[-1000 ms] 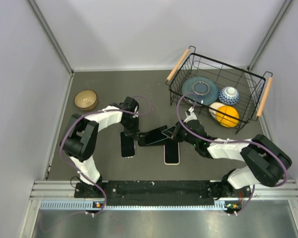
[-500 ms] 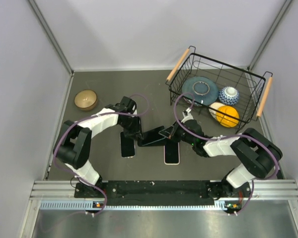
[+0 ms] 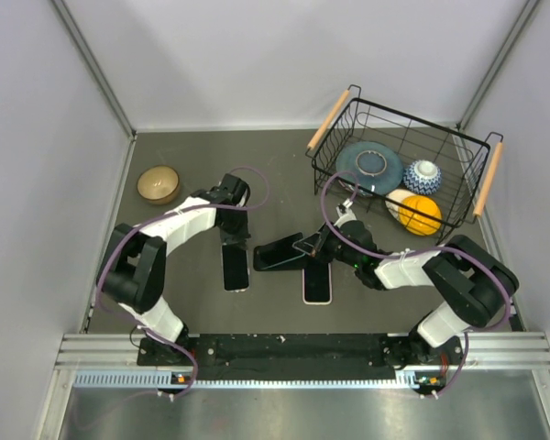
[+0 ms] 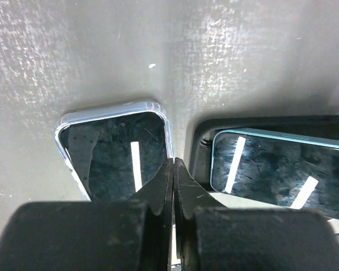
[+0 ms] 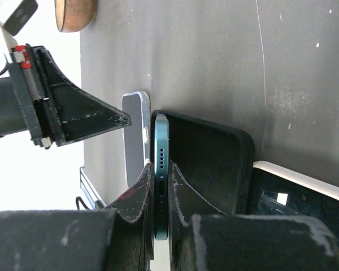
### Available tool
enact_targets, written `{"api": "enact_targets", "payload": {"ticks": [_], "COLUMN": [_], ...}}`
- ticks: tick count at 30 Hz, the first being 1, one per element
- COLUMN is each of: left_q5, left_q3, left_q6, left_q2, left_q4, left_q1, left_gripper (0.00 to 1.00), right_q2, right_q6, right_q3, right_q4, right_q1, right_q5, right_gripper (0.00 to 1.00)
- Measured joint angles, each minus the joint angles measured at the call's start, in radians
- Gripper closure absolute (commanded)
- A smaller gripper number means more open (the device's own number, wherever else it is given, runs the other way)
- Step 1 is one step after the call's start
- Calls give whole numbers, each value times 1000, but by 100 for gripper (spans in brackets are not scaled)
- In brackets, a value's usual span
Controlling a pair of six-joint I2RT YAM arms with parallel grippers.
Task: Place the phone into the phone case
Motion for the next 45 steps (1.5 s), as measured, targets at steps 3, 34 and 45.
{"api": "enact_targets", "payload": {"ticks": [3, 34, 45], "left_q5": [-6, 43, 46], "left_q3": [2, -12, -25], "left_q6": [8, 42, 45], "left_q2": [34, 74, 65], "left_q4": [1, 53, 70], "left_q1": [0, -6, -18], "left_gripper": [100, 100, 100], "right_q2": [3, 100, 119], "right_q6": [0, 70, 70], "right_q3": [0, -2, 1], "right_q4": [5, 126, 142], "right_q1": [-1, -21, -48], "right_q5": [-5, -61, -93], "right_gripper": [100, 100, 100]}}
